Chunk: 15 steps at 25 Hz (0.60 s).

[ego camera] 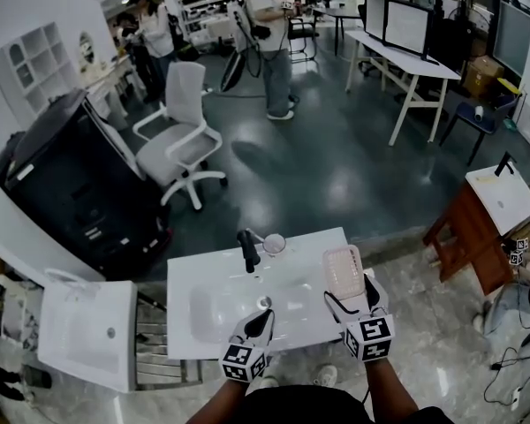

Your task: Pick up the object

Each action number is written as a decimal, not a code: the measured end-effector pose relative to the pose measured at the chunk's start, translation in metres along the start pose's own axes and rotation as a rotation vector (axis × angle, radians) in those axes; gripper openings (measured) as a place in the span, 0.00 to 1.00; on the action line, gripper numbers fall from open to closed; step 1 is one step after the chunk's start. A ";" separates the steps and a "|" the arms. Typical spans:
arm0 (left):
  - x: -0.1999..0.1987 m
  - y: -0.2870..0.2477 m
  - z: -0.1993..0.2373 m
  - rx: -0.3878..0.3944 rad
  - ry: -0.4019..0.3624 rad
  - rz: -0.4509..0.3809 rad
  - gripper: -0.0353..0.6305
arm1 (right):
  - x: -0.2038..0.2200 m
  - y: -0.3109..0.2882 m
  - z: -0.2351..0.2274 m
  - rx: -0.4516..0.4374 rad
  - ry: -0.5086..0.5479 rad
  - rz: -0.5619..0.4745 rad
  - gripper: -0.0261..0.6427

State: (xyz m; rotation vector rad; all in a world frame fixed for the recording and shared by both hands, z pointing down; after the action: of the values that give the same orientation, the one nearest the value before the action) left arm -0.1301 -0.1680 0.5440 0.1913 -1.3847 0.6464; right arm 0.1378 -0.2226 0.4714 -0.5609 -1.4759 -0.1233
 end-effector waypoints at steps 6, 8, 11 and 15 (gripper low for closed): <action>0.001 -0.001 -0.001 0.017 -0.008 0.003 0.08 | 0.015 -0.003 0.004 0.011 0.014 0.036 0.67; -0.001 -0.001 0.001 0.019 -0.013 0.002 0.08 | 0.018 -0.005 0.005 0.013 0.014 0.039 0.67; -0.001 0.000 0.002 0.020 -0.013 0.000 0.08 | 0.020 -0.006 0.007 0.010 0.025 0.038 0.67; 0.000 0.002 0.006 0.020 -0.008 0.002 0.08 | 0.024 -0.007 0.008 0.012 0.013 0.041 0.67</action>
State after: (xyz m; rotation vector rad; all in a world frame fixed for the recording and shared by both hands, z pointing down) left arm -0.1357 -0.1693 0.5451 0.2091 -1.3868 0.6620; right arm 0.1302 -0.2188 0.4960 -0.5788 -1.4513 -0.0858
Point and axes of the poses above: the fingertips, and each gripper's own axes: y backward along the fingers, z to its left, x out of its underside, the point moved 10 cm from there along y, backward along the fingers, and after that the axes turned 3 degrees about x, right-handed, at the moved point
